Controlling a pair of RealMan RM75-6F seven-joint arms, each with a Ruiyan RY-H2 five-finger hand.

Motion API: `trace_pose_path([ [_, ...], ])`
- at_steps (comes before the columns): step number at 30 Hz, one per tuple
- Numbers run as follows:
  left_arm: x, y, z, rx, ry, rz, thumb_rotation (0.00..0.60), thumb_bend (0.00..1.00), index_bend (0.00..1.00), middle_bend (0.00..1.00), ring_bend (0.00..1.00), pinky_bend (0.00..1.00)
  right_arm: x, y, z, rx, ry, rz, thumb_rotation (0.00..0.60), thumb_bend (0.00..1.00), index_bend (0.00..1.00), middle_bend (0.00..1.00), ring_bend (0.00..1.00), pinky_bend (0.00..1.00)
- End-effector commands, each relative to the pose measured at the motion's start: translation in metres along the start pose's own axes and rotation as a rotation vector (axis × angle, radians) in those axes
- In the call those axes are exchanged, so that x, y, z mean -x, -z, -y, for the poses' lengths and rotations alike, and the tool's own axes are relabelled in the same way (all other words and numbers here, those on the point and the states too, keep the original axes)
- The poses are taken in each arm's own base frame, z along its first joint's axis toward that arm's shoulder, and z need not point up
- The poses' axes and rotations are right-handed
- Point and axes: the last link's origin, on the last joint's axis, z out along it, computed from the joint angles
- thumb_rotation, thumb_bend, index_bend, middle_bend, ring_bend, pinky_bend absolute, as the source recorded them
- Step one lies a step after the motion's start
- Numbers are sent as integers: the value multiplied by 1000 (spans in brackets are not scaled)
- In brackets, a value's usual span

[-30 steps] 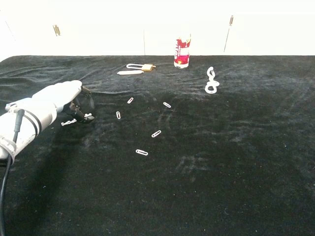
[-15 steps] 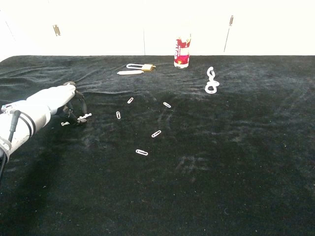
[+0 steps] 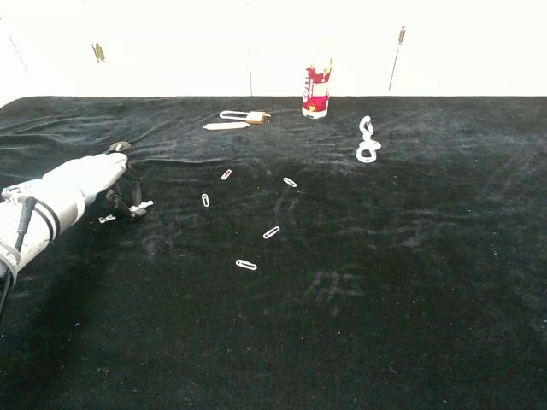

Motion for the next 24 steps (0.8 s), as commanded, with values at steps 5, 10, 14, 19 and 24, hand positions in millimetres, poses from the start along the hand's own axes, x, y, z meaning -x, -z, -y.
trace_pose_path([
  [5, -10, 6, 3, -1, 4, -39, 600, 477, 790, 1000, 1000, 1000, 1, 0, 1, -6, 1, 4, 600, 358, 0, 0, 0, 0],
  [10, -20, 16, -8, 47, 119, -59, 600, 477, 798, 1000, 1000, 1000, 1, 0, 3, -15, -4, 5, 600, 357, 0, 0, 0, 0],
  [14, -25, 25, -30, 125, 245, -44, 600, 480, 800, 1000, 1000, 1000, 0, 0, 3, -31, -21, 12, 600, 358, 0, 0, 0, 0],
  [19, -14, 37, -63, 187, 342, -10, 600, 487, 801, 1000, 1000, 1000, -4, 2, 1, -45, -42, 12, 600, 357, 0, 0, 0, 0],
  [24, 18, 59, -107, 286, 365, 39, 600, 494, 801, 1000, 1000, 1000, -11, 7, -1, -55, -67, 0, 600, 358, 0, 0, 0, 0],
])
